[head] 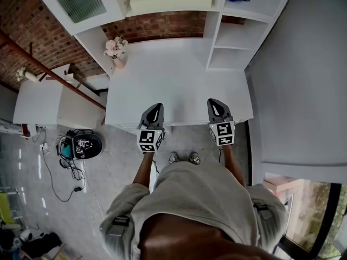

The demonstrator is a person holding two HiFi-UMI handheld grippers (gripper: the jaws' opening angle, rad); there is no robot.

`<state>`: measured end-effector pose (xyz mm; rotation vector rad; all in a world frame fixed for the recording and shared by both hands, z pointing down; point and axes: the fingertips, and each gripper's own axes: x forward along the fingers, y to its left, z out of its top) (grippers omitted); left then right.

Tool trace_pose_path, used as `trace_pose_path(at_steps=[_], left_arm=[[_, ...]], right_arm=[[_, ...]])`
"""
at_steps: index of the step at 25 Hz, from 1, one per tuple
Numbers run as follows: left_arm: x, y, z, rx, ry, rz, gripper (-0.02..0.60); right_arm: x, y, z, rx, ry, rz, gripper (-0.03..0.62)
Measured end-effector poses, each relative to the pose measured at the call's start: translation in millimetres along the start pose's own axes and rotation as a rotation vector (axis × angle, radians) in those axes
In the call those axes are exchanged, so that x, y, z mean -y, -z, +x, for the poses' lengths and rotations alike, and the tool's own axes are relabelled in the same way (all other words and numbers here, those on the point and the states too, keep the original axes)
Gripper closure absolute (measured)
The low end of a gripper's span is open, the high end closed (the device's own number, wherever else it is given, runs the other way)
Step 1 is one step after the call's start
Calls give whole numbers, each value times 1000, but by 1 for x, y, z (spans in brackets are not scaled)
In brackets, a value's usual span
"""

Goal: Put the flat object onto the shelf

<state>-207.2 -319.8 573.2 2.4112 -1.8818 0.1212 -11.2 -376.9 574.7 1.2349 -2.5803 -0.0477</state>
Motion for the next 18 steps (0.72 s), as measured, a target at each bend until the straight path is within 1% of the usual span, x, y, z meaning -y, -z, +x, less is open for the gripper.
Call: trace_pose_path(at_steps=[7,13,18], left_arm=[[-5,-2,5,13,-21,-28,568],[-4,-4,8,14,-25,-19,568],[-4,-2,12,18,-30,-47,566]], right_arm=[[7,1,-2,0,16,7,566],[11,1,-3,-1,25,9,566],[15,4,-2,0,31,12,566]])
